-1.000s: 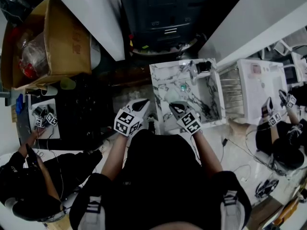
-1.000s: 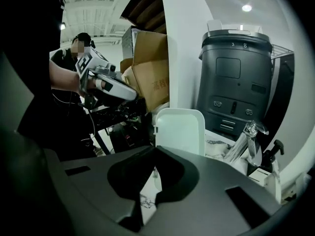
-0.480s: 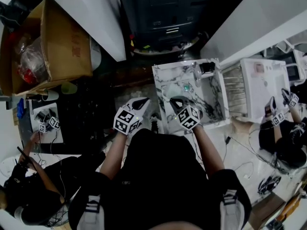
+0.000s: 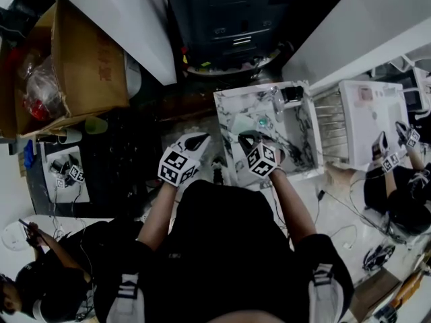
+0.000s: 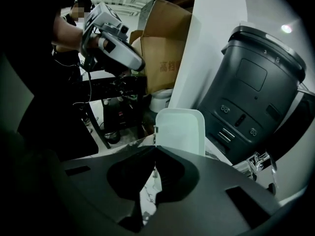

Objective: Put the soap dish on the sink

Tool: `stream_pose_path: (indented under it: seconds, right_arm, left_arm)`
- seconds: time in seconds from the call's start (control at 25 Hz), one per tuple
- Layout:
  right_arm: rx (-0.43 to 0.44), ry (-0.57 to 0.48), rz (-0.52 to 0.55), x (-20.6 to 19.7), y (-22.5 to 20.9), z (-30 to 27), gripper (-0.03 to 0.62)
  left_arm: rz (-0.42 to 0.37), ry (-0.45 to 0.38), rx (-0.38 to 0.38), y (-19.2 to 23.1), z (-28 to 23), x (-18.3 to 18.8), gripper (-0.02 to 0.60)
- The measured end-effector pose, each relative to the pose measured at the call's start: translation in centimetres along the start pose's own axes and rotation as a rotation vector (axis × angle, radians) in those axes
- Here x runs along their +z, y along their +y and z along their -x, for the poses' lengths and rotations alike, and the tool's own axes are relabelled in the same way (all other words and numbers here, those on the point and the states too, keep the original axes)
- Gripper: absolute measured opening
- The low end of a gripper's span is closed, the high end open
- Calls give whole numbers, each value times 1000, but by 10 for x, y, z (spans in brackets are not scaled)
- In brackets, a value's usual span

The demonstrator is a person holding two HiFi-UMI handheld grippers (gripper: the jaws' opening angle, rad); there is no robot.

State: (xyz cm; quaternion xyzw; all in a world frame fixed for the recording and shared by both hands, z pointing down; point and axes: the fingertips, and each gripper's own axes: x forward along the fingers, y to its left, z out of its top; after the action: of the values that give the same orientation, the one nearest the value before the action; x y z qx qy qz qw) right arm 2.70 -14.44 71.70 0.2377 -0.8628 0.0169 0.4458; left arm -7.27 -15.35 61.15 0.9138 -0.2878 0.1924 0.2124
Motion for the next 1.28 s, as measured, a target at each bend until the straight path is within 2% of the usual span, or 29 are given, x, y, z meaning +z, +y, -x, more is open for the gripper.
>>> stream_pose_path:
  seconds: [0.84, 1.28]
  right_arm:
    - [63, 236, 273, -50, -4, -47, -2]
    - [70, 337, 410, -63, -10, -62, -2]
  left_arm:
    - [24, 14, 19, 11, -5, -4, -2]
    - [37, 21, 35, 11, 0, -8, -2]
